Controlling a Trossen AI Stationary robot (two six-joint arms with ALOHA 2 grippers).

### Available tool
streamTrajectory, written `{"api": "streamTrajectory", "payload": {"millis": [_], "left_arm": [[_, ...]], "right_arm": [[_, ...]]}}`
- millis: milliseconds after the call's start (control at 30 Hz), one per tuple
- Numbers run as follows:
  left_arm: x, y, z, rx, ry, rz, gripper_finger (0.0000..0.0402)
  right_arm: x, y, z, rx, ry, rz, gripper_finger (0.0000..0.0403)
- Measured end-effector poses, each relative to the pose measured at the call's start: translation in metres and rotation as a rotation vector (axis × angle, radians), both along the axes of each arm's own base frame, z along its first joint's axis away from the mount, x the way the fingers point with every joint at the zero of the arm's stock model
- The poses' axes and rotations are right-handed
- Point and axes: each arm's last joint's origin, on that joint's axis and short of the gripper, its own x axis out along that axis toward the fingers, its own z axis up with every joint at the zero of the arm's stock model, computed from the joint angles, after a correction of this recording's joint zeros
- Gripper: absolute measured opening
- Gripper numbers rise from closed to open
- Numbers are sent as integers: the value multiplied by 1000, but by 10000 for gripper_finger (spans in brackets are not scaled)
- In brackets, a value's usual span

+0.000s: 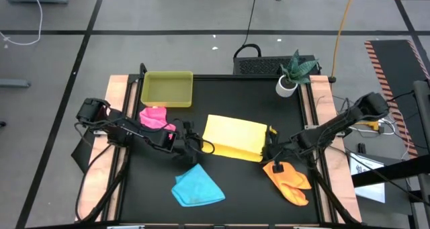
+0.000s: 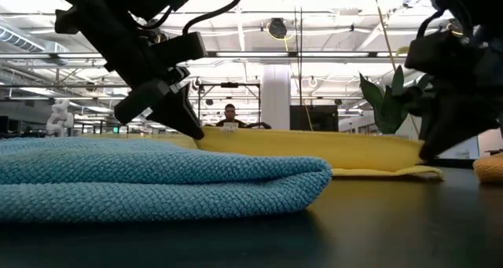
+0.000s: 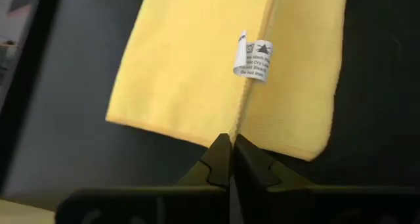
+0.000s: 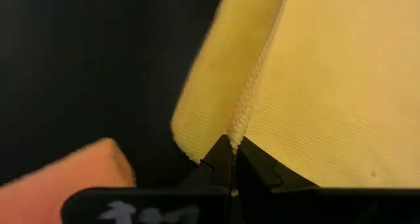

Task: Fold microfiber towels
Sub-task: Fold the yellow microfiber cloth

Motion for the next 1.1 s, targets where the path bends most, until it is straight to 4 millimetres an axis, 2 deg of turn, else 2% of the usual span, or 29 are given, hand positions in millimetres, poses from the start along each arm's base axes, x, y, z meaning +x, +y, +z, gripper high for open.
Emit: {"api": "streamTrajectory", "payload": {"millis": [233, 367, 533, 633, 833, 1000, 1100], "left_arm": [[-2, 0, -3, -1, 0, -1, 11], [1, 0, 3, 85, -58, 11, 5], [5, -2, 8, 105, -115, 0, 13], [7, -3, 7, 56, -120, -40, 5], [8, -5, -3, -23, -73, -91, 15], [10, -7, -26, -36, 27, -135, 5], [10, -6, -34, -10, 50, -116, 13]], "right_arm": [[4, 2, -3, -30, 39, 48, 0], [5, 2, 14, -83, 43, 27, 0], [2, 2, 39, -284, 52, -64, 0], [3, 5, 45, -263, 50, -66, 0], [5, 17, 37, -96, 108, -26, 0], [11, 27, 25, -55, 142, 19, 0], [14, 31, 20, -53, 146, 26, 0]]}}
